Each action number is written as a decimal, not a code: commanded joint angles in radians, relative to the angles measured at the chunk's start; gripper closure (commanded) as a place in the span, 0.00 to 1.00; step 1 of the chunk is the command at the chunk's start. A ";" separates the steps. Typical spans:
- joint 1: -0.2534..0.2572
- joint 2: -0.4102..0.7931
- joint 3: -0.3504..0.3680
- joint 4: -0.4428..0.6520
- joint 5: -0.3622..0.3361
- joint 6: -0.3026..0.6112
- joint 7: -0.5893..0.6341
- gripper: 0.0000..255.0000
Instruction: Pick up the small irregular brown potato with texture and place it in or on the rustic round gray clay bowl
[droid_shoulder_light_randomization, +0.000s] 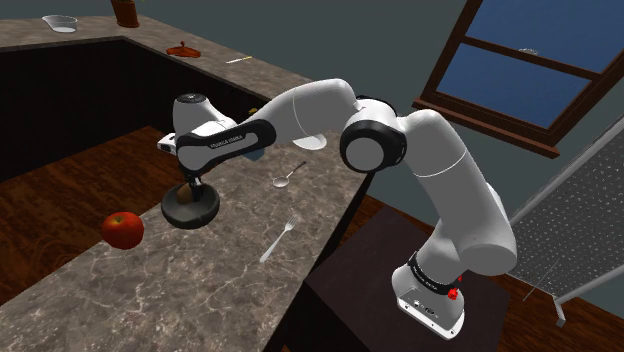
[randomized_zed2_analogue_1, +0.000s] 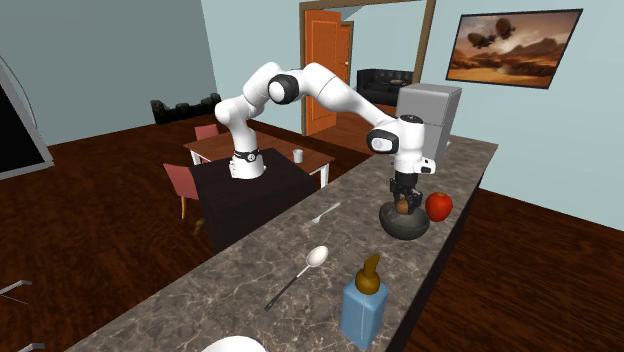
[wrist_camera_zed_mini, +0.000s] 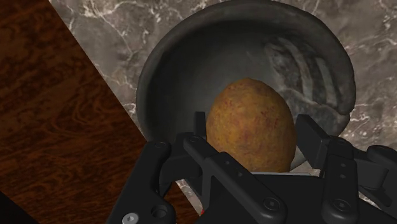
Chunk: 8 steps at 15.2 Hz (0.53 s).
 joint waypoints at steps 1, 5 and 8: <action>0.000 0.000 0.000 0.000 0.000 0.001 0.000 1.00; 0.000 0.000 0.000 0.000 0.000 0.001 0.000 0.00; 0.000 0.000 0.000 0.000 0.000 0.001 0.000 0.00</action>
